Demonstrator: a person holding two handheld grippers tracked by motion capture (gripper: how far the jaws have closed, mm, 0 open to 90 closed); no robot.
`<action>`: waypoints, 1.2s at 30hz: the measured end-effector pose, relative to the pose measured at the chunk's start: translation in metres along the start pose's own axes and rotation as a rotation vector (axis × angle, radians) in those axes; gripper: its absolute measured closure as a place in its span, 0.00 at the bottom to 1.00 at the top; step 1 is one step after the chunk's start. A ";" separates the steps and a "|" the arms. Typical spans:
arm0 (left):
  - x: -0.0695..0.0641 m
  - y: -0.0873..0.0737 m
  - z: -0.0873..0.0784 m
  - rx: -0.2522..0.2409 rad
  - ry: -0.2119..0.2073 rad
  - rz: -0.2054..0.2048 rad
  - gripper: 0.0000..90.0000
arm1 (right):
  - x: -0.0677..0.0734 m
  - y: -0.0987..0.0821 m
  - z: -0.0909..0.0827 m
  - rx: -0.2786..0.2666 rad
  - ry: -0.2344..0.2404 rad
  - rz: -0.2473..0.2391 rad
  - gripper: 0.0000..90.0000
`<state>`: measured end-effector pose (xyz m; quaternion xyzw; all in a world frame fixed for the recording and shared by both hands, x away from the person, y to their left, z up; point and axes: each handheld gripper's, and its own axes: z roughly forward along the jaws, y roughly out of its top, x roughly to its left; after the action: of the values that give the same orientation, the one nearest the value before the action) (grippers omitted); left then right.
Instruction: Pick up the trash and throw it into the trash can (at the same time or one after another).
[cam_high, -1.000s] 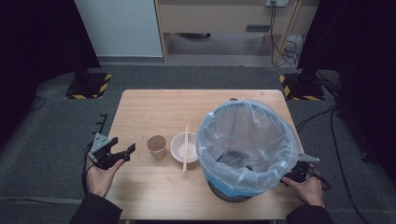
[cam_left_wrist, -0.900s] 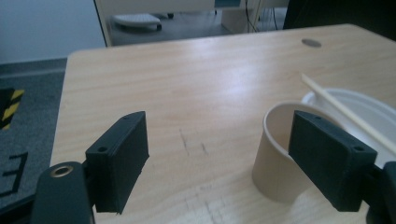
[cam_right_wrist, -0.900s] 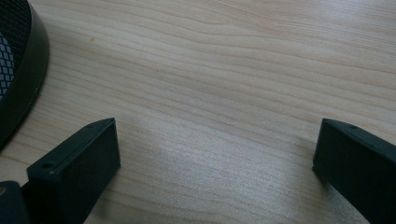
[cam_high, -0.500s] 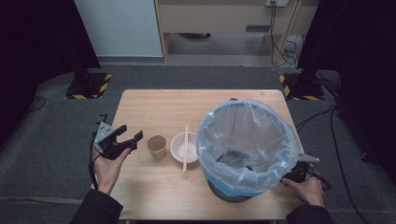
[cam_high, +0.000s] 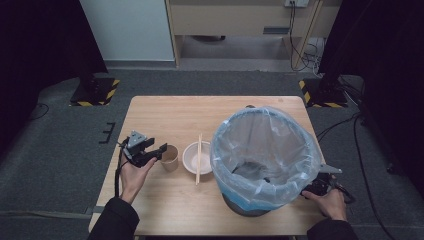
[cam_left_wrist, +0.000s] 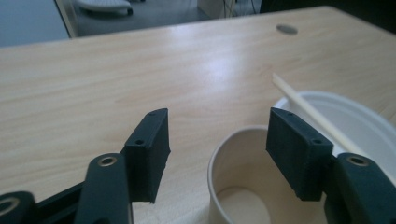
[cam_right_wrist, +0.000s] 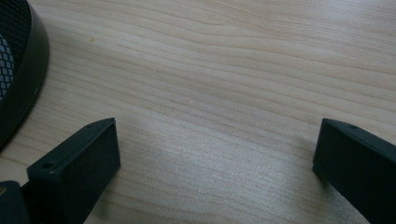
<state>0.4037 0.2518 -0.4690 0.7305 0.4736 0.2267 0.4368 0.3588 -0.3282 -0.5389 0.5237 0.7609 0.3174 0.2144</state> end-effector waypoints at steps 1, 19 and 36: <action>0.000 -0.002 0.001 0.008 -0.004 -0.001 0.46 | 0.000 0.000 0.000 0.000 0.000 0.000 0.01; -0.001 -0.008 0.005 0.147 -0.016 -0.009 0.83 | 0.000 0.000 0.000 0.000 0.000 -0.002 0.01; -0.001 0.013 -0.027 0.010 -0.031 -0.044 0.92 | 0.000 0.000 0.000 0.001 0.000 -0.002 0.01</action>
<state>0.3893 0.2603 -0.4435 0.7255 0.4838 0.2036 0.4452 0.3588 -0.3283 -0.5389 0.5231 0.7615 0.3171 0.2144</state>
